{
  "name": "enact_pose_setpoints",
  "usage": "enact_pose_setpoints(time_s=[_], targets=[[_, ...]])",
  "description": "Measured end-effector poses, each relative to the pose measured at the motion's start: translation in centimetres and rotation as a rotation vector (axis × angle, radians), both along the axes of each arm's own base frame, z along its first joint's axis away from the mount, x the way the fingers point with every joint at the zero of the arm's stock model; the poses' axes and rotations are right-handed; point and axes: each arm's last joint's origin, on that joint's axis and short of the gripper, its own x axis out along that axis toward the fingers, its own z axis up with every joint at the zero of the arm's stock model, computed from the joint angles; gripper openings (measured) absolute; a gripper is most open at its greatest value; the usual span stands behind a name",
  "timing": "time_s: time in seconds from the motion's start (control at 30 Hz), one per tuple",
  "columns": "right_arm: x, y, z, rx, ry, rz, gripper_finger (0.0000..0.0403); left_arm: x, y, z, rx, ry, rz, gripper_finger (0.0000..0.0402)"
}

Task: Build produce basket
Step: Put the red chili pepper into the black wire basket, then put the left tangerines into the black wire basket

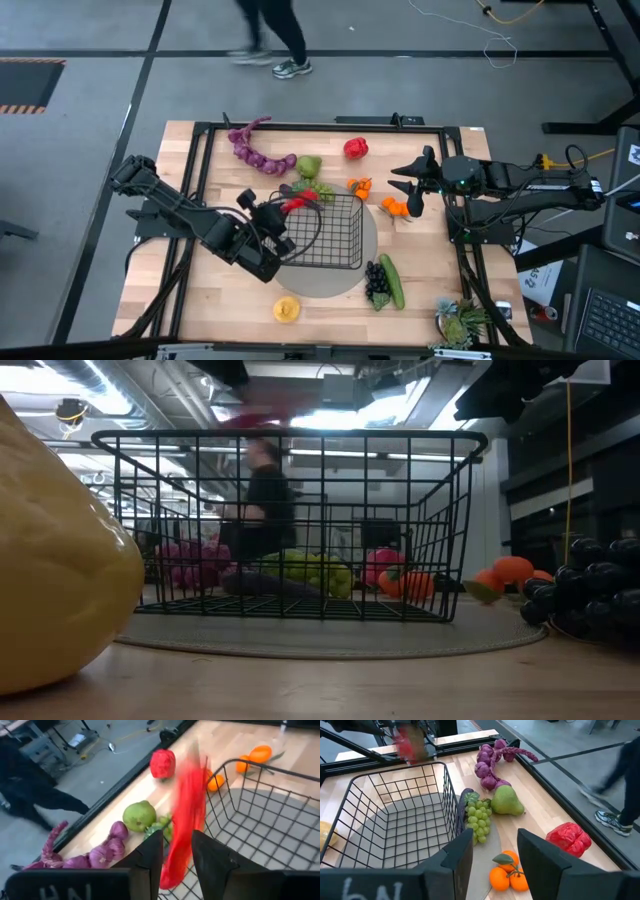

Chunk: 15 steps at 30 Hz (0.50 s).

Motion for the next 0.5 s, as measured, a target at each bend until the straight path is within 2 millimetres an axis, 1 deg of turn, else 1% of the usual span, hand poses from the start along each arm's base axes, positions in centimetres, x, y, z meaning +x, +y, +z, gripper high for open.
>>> enact_pose_setpoints(time_s=[0.1,0.5], targets=[[0.00,0.00,-0.01,0.000,0.000,0.000,0.0155,0.01,-0.06,-0.09,-0.025,0.016,-0.013,0.0096],[0.00,0.00,0.00,0.000,0.000,0.000,0.0155,0.01,-0.06,-0.08,-0.026,0.015,-0.013,0.0096]])
